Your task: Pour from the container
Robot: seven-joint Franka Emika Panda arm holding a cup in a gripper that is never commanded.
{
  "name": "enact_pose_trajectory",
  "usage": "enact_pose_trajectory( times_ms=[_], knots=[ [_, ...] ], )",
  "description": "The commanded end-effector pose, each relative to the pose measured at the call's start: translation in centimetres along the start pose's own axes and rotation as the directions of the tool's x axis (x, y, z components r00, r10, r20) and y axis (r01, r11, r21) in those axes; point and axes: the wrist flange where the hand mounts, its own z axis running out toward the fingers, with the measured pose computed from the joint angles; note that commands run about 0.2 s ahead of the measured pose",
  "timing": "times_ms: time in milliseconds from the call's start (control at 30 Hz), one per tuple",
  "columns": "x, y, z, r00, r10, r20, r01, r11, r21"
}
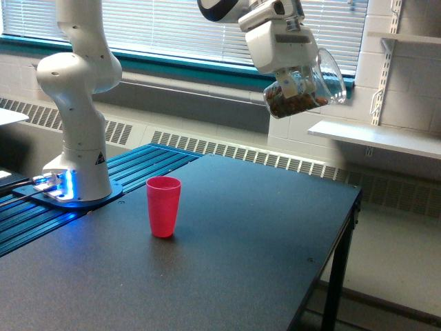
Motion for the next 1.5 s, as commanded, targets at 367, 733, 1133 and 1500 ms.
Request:
enact_pose_trajectory(
  times_ms=[367,733,1133,1500],
  knots=[
    [0.2,1.3,0.2,1.0,0.017,-0.002,-0.017,0.999,-0.029],
    [-1.3,3.7,-0.4,1.0,0.029,-0.003,-0.03,0.995,-0.095],
    [-5.0,7.3,-1.6,0.998,0.055,-0.006,-0.055,0.983,-0.174],
    [-9.0,9.9,-2.1,0.997,0.075,0.011,-0.071,0.971,-0.227]
  ],
)
